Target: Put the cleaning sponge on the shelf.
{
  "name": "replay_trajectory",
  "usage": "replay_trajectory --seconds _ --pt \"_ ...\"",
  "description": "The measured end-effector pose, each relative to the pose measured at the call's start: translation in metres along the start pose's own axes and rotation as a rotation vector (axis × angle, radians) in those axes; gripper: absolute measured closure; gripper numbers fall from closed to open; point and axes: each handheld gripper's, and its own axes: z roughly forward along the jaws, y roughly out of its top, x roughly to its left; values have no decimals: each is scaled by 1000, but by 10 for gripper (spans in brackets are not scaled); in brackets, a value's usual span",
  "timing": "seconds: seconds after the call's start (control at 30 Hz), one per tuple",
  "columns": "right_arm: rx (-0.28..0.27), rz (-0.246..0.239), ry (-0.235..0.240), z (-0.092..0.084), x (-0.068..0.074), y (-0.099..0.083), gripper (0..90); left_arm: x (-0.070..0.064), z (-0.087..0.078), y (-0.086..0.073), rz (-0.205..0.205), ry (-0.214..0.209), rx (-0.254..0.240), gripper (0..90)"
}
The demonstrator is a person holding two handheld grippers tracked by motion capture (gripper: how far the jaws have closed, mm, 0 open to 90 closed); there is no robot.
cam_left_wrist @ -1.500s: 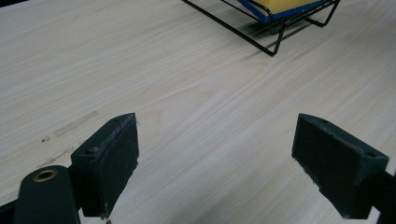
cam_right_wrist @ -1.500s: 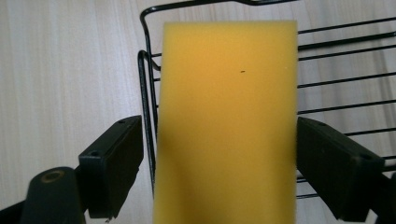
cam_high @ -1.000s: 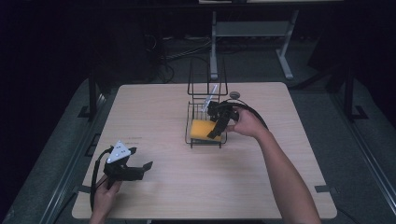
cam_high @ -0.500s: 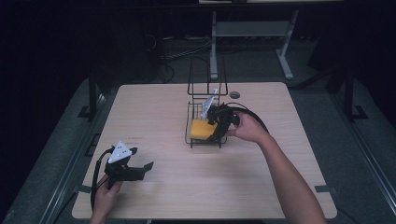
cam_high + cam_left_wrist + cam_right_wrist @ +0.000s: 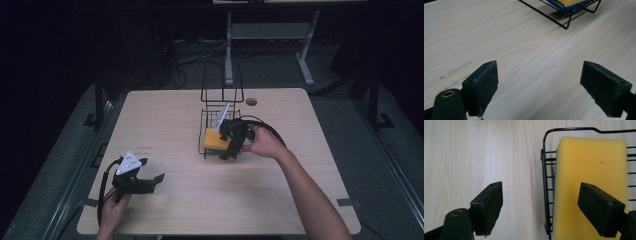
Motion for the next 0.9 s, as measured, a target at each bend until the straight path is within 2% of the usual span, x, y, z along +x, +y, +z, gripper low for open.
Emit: replay_trajectory --seconds 0.17,0.37,0.47,0.9 --pt "6 -22 0 1 7 4 197 0 0 0 -1 0 0 142" --pt "-13 -35 10 4 15 2 198 0 0 0 -3 -2 -2 142" --pt "-20 -42 4 4 23 -1 197 0 0 0 0 -1 0 142" --pt "-46 -43 -10 -2 40 -21 196 -1 0 0 5 -3 3 142"
